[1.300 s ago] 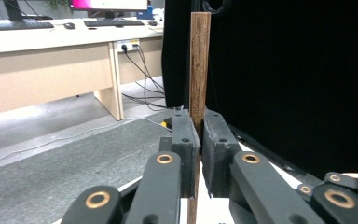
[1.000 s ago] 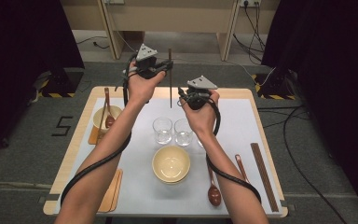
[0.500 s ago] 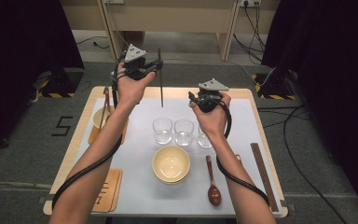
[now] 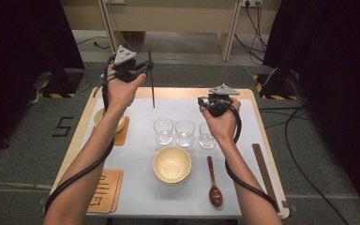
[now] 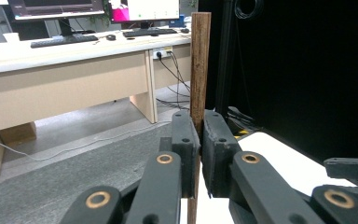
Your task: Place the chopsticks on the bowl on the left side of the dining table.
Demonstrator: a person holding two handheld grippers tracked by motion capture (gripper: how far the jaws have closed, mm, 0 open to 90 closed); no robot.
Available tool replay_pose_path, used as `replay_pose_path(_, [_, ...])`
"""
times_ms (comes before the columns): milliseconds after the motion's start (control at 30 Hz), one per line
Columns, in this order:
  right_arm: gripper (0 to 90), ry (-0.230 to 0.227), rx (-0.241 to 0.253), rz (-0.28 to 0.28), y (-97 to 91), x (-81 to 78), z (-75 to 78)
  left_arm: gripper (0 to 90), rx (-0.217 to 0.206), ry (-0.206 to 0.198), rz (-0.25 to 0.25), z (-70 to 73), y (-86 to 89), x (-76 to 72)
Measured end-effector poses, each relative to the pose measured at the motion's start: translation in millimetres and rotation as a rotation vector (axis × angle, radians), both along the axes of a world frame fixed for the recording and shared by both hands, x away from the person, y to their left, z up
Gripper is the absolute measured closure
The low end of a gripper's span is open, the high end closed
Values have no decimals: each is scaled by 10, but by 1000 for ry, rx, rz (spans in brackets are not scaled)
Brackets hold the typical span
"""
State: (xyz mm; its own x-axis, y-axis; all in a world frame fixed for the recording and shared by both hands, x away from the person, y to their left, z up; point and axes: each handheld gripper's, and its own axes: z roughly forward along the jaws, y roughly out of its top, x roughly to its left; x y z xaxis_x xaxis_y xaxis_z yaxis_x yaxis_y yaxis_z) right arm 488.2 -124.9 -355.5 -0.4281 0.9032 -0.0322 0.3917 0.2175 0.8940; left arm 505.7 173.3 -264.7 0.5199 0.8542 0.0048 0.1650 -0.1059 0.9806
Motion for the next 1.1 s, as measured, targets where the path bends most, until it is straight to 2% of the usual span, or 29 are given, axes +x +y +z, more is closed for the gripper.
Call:
replay_pose_path(233, [542,22,4,-4,-90,-37,-54,836,-4,11,0,-36,90,-63])
replay_pose_path(633, [540,20,2,-26,-253,-111,-78,836,25,13,30,-83,246,-177])
replay_pose_path(1100, [538,27,10,-53,-402,-159,-157,836,30,16,47,-146,376,-333])
